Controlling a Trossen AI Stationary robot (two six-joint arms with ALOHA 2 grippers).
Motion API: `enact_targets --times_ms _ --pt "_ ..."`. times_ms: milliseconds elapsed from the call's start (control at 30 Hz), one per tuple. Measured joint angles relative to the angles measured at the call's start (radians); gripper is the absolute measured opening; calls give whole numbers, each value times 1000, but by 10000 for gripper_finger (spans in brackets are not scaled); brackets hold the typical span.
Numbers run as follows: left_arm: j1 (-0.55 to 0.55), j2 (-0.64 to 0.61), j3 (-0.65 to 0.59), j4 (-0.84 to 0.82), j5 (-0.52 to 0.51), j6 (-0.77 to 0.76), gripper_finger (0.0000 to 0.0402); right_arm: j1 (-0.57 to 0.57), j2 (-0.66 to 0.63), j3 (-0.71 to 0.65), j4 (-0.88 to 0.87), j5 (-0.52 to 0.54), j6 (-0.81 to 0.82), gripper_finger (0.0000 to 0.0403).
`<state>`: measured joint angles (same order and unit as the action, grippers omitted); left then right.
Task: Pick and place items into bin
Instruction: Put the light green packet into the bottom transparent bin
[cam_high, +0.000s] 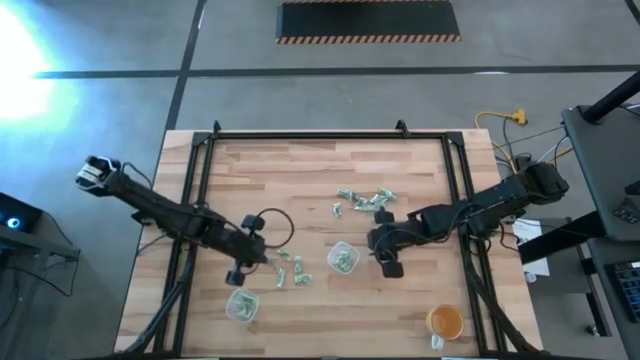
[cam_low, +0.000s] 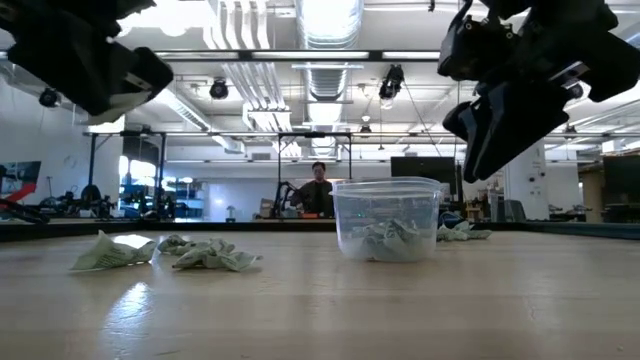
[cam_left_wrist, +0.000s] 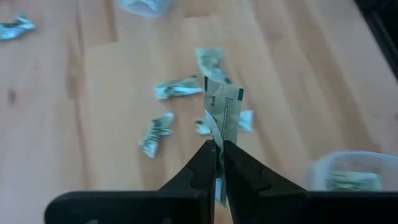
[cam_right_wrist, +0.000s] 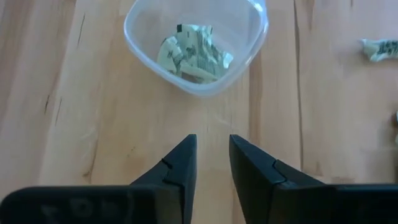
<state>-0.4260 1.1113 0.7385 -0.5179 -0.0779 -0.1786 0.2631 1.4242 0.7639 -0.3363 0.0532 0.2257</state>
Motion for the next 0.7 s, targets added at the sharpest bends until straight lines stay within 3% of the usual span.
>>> enact_targets --times_ms 700 --pt "-257 8 -7 51 70 -352 8 21 0 -1 -3 2 11 75"
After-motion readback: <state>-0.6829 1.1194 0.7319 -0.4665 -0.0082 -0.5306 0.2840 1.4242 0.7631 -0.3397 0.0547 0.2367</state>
